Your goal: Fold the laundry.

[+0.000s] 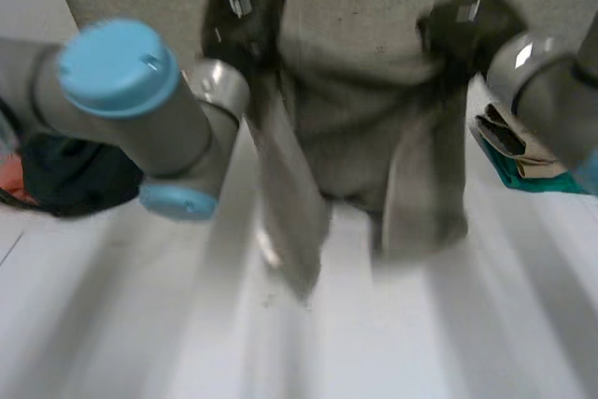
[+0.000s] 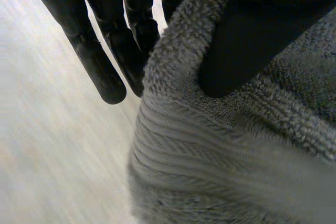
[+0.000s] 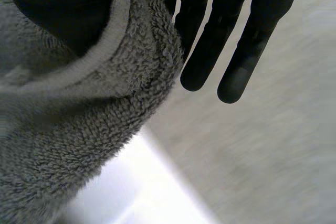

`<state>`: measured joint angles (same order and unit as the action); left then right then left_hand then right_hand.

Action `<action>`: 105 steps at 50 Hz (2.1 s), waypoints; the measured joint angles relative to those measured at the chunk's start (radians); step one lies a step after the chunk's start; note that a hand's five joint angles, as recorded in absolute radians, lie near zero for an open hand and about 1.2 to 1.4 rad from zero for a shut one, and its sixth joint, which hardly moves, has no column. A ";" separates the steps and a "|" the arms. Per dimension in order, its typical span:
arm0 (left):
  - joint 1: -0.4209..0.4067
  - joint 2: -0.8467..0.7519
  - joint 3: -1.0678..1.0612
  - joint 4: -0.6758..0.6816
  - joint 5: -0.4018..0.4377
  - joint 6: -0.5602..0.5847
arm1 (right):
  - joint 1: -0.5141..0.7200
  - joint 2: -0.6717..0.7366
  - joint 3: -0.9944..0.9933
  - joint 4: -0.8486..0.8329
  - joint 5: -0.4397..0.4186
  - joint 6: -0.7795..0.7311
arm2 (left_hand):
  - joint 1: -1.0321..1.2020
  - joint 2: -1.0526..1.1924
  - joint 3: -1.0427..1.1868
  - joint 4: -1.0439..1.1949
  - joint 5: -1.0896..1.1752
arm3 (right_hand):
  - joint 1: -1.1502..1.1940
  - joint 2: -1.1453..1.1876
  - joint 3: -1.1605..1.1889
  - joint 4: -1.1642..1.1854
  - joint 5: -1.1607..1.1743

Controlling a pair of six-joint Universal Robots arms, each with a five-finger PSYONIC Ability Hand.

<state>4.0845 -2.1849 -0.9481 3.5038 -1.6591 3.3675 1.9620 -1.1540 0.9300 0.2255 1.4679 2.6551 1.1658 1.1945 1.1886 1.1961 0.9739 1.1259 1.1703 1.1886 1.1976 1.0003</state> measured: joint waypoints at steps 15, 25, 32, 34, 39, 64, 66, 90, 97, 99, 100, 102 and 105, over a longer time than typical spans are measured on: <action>0.055 0.186 -0.122 0.192 0.014 0.038 | 0.001 0.036 -0.160 -0.280 0.014 0.137 | 0.000 0.002 0.003 0.004 0.000 | 0.000 0.000 0.000 0.000 0.000; 0.053 0.188 -0.456 0.049 0.026 0.047 | -0.004 0.131 0.077 -0.050 -0.048 0.043 | 0.000 0.002 0.003 0.004 0.000 | 0.000 0.000 0.000 0.000 0.000; 0.047 0.178 -0.599 0.030 0.027 0.096 | -0.025 0.228 0.191 -0.035 -0.044 0.048 | 0.000 0.002 0.003 0.004 0.000 | -0.006 -0.020 -0.024 -0.021 -0.015; 0.040 0.186 -0.616 0.029 0.026 0.115 | -0.038 0.250 0.211 -0.038 -0.043 0.082 | 0.000 0.002 0.003 0.004 0.000 | -0.125 -0.176 -0.187 -0.185 -0.163; 0.008 0.240 -0.623 0.029 0.026 0.141 | -0.075 0.269 0.248 -0.045 -0.043 0.238 | 0.000 0.002 0.003 0.004 0.000 | -0.444 -0.488 -0.499 -0.511 -0.499; -0.012 0.458 -0.547 -0.065 0.038 0.139 | -0.202 0.258 0.370 -0.180 -0.036 0.367 | 0.000 0.002 0.003 0.004 0.000 | -0.040 0.004 -0.004 -0.003 -0.027; -0.007 0.475 -0.542 -0.081 0.038 0.141 | -0.222 0.224 0.377 -0.195 -0.032 0.314 | 0.000 0.002 0.003 0.004 0.000 | -0.031 0.004 -0.004 -0.003 -0.027; 0.218 0.373 -0.462 -0.526 0.164 0.283 | -0.315 -0.086 0.149 0.321 -0.057 -0.338 | 0.000 0.003 0.004 0.004 0.000 | 0.085 0.004 -0.003 0.000 0.025; 0.229 0.125 -0.121 -0.360 0.155 0.333 | -0.255 0.164 -0.201 0.200 -0.004 -0.214 | 0.000 0.003 0.005 0.004 0.000 | 0.085 0.004 0.001 0.000 0.025; 0.229 0.086 -0.021 -0.288 0.150 0.330 | -0.246 0.201 -0.288 0.145 0.010 -0.174 | 0.000 0.003 0.005 0.005 0.000 | 0.085 0.004 0.001 0.000 0.025; 0.228 0.067 0.036 -0.235 0.147 0.324 | -0.239 0.228 -0.361 0.089 0.021 -0.141 | 0.000 0.003 0.005 0.005 0.000 | 0.085 0.004 0.001 0.000 0.025; 0.227 0.039 0.138 -0.116 0.139 0.306 | -0.232 0.264 -0.475 -0.023 0.037 -0.084 | 0.000 0.003 0.005 0.005 0.000 | 0.085 0.004 0.001 0.000 0.025; 0.227 0.019 0.230 0.070 0.123 0.263 | -0.225 0.287 -0.573 -0.196 0.052 -0.025 | 0.000 0.003 0.005 0.005 0.000 | 0.085 0.004 0.001 0.000 0.025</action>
<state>4.3111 -2.1663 -0.7178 3.5738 -1.5363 3.6306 1.7367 -0.8670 0.3573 0.0297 1.5196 2.6297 1.1658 1.1979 1.1932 1.2009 0.9739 1.2105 1.1743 1.1893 1.1973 1.0257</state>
